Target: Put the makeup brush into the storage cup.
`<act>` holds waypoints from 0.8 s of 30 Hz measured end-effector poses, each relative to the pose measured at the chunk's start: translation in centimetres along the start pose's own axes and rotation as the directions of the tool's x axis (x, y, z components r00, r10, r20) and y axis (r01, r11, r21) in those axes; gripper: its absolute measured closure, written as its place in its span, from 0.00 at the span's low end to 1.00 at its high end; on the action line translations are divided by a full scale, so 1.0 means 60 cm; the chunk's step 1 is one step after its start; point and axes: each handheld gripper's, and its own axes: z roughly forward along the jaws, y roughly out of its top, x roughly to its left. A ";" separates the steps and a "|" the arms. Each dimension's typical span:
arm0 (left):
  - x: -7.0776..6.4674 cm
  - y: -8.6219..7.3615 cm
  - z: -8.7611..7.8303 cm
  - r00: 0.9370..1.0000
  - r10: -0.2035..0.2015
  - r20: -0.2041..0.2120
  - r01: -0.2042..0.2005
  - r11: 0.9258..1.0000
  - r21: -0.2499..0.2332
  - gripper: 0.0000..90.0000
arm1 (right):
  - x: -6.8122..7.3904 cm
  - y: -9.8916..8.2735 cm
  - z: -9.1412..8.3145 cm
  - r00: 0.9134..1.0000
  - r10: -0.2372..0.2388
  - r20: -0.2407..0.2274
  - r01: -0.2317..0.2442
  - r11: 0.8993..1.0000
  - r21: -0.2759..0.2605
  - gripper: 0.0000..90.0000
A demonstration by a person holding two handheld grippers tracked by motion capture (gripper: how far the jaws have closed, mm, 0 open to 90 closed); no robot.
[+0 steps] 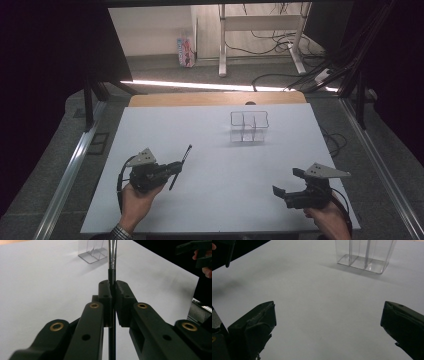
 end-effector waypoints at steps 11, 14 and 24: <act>-0.027 -0.008 0.001 1.000 0.019 0.025 -0.019 1.000 0.005 0.93 | 0.011 0.009 0.016 0.999 -0.033 -0.026 0.033 0.999 -0.004 0.01; -0.034 -0.010 0.005 0.999 0.023 0.036 -0.024 1.000 0.011 0.93 | 0.015 0.014 0.019 0.999 -0.025 -0.042 0.025 1.000 -0.016 0.01; -0.039 -0.004 0.020 0.998 0.040 0.048 -0.041 0.999 0.011 0.93 | 0.027 0.030 0.038 0.997 -0.005 -0.074 0.002 0.999 -0.037 0.01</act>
